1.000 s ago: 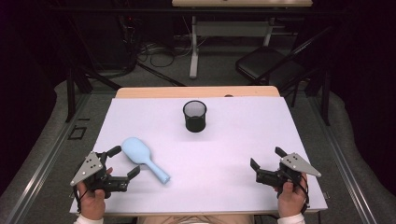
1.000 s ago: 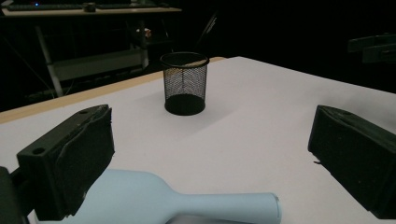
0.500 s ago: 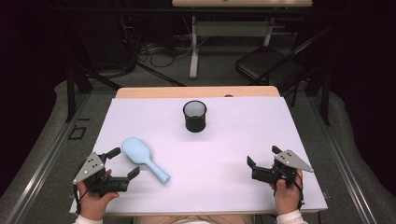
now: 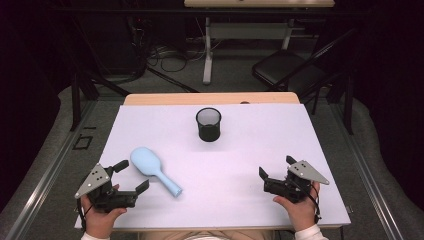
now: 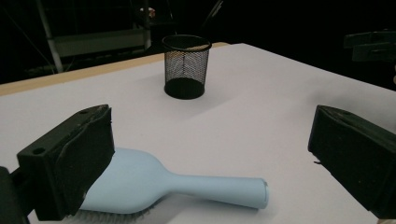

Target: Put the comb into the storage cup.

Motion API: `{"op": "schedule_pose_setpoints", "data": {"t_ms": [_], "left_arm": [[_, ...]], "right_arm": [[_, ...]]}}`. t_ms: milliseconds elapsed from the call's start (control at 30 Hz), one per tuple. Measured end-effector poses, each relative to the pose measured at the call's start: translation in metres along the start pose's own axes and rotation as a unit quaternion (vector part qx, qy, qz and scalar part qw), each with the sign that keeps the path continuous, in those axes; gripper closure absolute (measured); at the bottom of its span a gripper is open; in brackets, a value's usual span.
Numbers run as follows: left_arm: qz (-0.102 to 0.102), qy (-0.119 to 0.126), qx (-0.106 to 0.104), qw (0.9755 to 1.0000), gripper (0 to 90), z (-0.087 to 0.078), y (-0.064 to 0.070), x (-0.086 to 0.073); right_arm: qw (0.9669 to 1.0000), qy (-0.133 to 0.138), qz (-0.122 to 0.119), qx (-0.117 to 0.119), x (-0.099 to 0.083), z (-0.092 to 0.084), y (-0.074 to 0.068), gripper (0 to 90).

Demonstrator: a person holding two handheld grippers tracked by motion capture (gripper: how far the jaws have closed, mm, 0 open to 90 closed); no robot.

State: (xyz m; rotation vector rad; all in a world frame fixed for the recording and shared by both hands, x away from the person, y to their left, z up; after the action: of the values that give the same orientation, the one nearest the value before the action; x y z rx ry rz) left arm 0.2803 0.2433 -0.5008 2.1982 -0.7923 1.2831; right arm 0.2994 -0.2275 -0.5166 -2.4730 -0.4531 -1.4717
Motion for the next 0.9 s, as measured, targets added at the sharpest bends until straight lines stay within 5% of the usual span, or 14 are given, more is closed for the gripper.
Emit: {"op": "schedule_pose_setpoints", "data": {"t_ms": [200,400,733,900], "left_arm": [[-0.017,0.0,-0.012,0.9998,0.3,0.002,0.001,0.006],[-0.008,-0.005,-0.018,0.9998,0.3,0.007,0.007,0.012],[-0.04,-0.031,0.017,0.9986,0.9,0.015,0.006,0.023],[-0.039,-0.041,0.018,0.9982,2.5,0.019,0.006,0.027]], "right_arm": [[1.0,0.001,-0.002,0.0,0.0,0.0,-0.001,0.7],[1.0,0.002,0.004,0.0,-0.001,-0.001,-0.001,2.8],[1.0,-0.004,0.004,-0.004,-0.002,0.001,0.0,4.5],[0.9999,-0.002,0.008,-0.006,-0.002,0.001,0.002,5.7]]}}
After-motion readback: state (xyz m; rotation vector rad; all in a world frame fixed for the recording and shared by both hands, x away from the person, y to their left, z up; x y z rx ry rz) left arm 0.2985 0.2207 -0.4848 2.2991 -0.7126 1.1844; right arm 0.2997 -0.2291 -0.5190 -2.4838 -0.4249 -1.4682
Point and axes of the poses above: each handheld gripper's, and its own axes: z roughly forward along the jaws, x roughly out of its top, y roughly to its right, the point moved 3 cm from there along z, roughly forward along the jaws, and after that the axes turned 11 degrees about -y, right-handed, at the moved point
